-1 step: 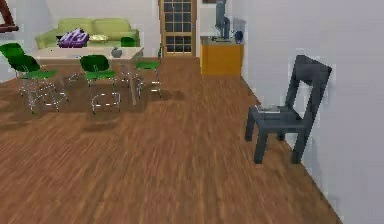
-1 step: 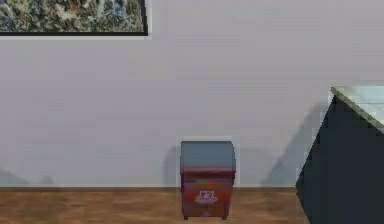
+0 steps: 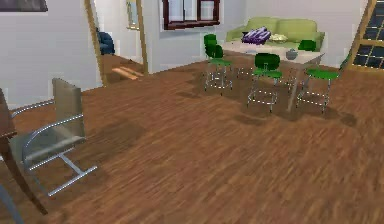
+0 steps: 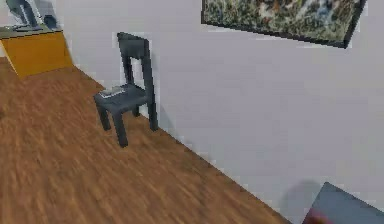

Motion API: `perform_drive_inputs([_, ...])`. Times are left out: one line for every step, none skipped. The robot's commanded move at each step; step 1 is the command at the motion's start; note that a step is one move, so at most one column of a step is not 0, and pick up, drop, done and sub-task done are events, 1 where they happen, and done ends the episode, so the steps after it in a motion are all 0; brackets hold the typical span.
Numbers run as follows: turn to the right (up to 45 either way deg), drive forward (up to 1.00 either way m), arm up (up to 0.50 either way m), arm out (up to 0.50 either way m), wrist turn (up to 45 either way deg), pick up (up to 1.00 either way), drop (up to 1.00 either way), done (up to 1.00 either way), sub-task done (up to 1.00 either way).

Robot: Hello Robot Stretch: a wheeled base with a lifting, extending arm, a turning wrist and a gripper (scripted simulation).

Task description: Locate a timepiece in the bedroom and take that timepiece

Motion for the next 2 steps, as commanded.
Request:
perform_drive_inputs([-6.0, 0.0, 0.0, 0.0, 0.0, 0.0, 0.0, 0.0, 0.0])
perform_drive_inputs([0.0, 1.0, 0.0, 0.0, 0.0, 0.0, 0.0, 0.0, 0.0])
